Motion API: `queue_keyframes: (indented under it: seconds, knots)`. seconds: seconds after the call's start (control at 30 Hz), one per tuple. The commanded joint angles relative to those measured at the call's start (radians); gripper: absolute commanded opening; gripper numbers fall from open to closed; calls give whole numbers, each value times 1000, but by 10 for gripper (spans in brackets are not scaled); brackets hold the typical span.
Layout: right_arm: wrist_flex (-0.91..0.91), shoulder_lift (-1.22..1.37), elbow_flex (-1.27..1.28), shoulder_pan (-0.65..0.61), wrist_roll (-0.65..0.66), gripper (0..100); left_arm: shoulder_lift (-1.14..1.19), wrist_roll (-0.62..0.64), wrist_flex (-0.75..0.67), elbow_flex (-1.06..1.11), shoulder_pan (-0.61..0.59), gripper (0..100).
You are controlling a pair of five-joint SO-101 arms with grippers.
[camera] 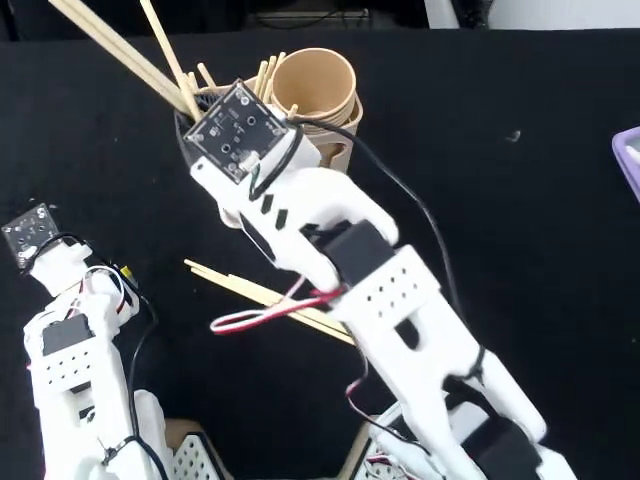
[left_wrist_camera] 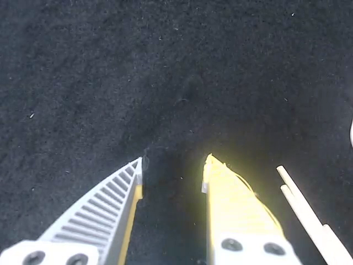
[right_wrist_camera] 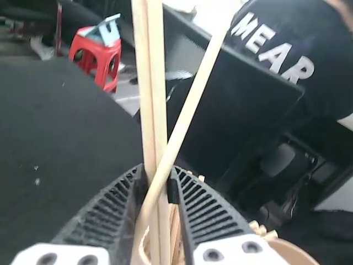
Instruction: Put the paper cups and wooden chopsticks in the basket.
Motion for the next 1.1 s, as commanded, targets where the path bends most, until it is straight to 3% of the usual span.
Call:
queue_keyframes:
  seconds: [0.0, 0.2, 0.37, 0.97, 1.07]
  knots:
    - [-149, 61, -15, 31, -12, 11, -18, 8, -17, -22, -13, 181]
    - [-258, 171, -44, 118, -25, 11, -18, 8, -17, -22, -10, 181]
    - [-252, 282, -173, 164, -152, 11, -18, 8, -17, -19, -8, 181]
    - [-186, 358, -145, 160, -169, 15, -18, 8, -17, -21, -12, 181]
    - [-132, 357, -147, 158, -173, 83, -18, 8, -17, -21, -12, 181]
